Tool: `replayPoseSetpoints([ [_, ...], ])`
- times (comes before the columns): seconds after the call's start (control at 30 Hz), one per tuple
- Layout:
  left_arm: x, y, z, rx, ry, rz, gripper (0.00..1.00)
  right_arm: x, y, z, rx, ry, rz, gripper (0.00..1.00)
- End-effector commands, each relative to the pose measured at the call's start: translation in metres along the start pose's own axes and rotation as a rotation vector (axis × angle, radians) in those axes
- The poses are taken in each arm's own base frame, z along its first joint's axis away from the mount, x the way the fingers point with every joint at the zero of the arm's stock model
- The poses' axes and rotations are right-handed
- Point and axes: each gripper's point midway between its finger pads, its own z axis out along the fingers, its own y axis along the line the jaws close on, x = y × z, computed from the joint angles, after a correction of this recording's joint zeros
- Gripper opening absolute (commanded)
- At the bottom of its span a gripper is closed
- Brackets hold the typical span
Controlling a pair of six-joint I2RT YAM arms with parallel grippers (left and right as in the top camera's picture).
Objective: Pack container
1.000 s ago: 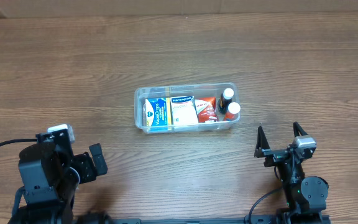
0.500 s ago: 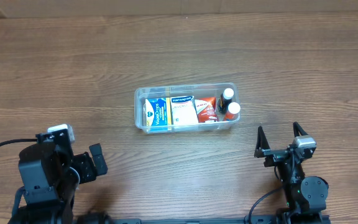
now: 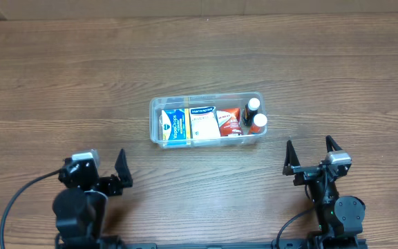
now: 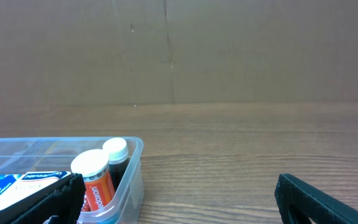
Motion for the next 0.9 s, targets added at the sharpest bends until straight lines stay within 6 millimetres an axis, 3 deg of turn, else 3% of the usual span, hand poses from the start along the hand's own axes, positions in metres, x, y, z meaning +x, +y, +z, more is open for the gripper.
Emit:
replayPoseSetpoints([
  [0.0, -0.007, -0.003, 0.007, 0.031, -0.178, 0.041, 1.00, 0.001, 0.000, 0.000, -0.002, -0.005, 0.002, 1.00],
  [0.17, -0.014, -0.003, 0.012, 0.030, -0.370, 0.135, 1.00, 0.001, 0.000, 0.000, -0.002, -0.005, 0.002, 1.00],
  [0.33, 0.017, 0.008, 0.023, -0.012, -0.250, 0.116, 1.00, 0.001, 0.000, 0.000, -0.002, -0.005, 0.002, 1.00],
  [0.87, 0.017, 0.007, 0.023, 0.001, -0.249, 0.058, 1.00, 0.001, 0.000, 0.000, -0.002, -0.005, 0.002, 1.00],
])
